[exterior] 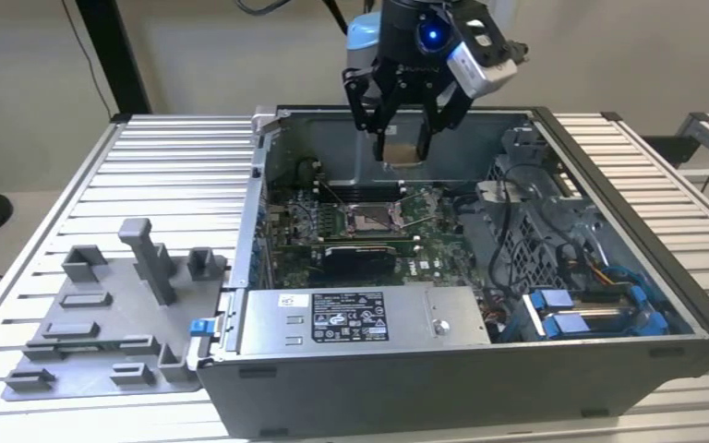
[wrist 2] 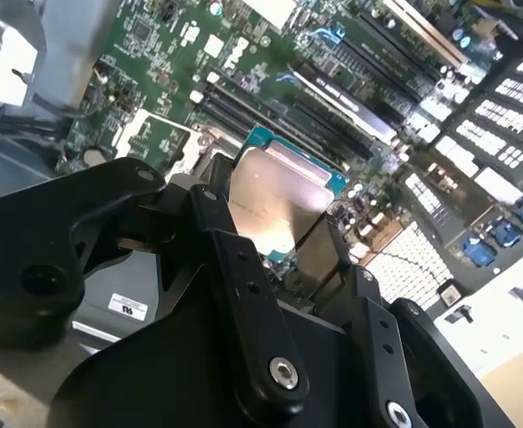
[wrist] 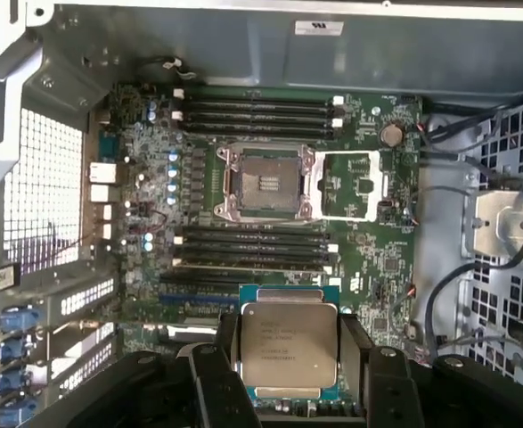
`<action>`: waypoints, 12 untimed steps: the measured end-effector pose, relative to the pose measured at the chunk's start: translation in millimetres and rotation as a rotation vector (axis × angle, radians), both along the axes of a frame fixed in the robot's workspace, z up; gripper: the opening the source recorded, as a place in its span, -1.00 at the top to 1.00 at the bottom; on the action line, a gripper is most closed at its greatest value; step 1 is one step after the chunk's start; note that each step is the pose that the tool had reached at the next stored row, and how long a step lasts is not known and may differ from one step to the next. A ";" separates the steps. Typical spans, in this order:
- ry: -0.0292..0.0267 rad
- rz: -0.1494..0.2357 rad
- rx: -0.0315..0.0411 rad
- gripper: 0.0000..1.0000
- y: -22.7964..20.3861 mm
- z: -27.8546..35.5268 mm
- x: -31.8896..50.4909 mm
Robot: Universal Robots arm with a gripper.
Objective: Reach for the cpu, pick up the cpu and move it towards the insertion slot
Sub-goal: 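Pick up the cpu and move it towards the insertion slot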
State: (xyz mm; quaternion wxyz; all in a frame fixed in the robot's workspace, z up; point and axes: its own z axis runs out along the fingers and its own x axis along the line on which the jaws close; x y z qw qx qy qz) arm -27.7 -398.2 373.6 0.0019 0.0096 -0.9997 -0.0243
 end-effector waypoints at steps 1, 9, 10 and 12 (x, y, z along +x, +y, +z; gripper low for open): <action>0.0000 0.000 0.0000 1.00 2.8 0.0 -0.3; 0.0000 0.000 0.0000 1.00 29.6 -0.2 -3.4; 0.0000 0.000 -0.0001 1.00 32.0 -0.3 -3.9; 0.0000 0.000 0.0000 1.00 37.0 -0.4 -5.0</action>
